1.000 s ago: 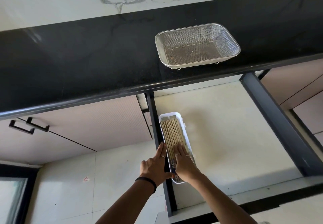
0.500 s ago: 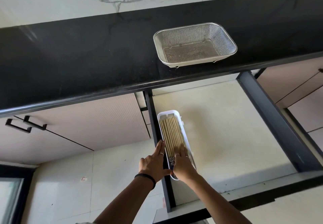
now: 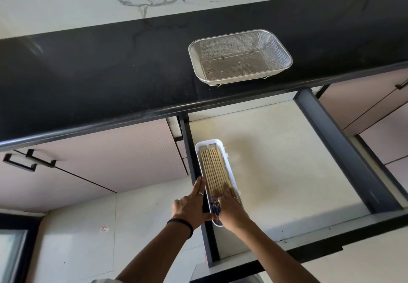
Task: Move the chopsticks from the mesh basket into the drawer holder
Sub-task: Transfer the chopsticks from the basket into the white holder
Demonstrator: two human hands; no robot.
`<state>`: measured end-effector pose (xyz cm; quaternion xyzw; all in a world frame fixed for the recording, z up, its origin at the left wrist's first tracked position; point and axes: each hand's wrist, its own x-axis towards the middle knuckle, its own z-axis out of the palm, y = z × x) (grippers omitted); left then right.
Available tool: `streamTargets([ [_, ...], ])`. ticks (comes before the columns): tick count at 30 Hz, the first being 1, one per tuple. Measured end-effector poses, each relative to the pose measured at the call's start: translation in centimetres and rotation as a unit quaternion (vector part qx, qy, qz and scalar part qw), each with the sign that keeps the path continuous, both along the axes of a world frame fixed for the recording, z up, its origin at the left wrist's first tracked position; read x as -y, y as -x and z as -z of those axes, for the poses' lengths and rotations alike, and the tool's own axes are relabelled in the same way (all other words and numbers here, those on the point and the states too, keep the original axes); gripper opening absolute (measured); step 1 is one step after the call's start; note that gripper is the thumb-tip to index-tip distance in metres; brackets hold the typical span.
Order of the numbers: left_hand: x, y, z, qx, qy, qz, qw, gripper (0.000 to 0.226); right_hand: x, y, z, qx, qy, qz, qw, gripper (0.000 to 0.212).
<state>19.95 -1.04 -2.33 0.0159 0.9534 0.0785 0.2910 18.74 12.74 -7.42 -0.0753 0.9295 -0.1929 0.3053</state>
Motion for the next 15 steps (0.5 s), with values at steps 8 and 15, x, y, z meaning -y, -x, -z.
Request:
streamTargets([
  [8, -0.06, -0.09, -0.07, 0.0, 0.004, -0.004, 1.0, 0.11, 0.59, -0.51, 0.14, 0.022, -0.024, 0.008, 0.999, 0.083],
  [15, -0.28, -0.08, -0.19, -0.006, 0.007, -0.006, 1.0, 0.111, 0.38, -0.74, -0.29, 0.003, -0.012, -0.037, 0.999, 0.077],
])
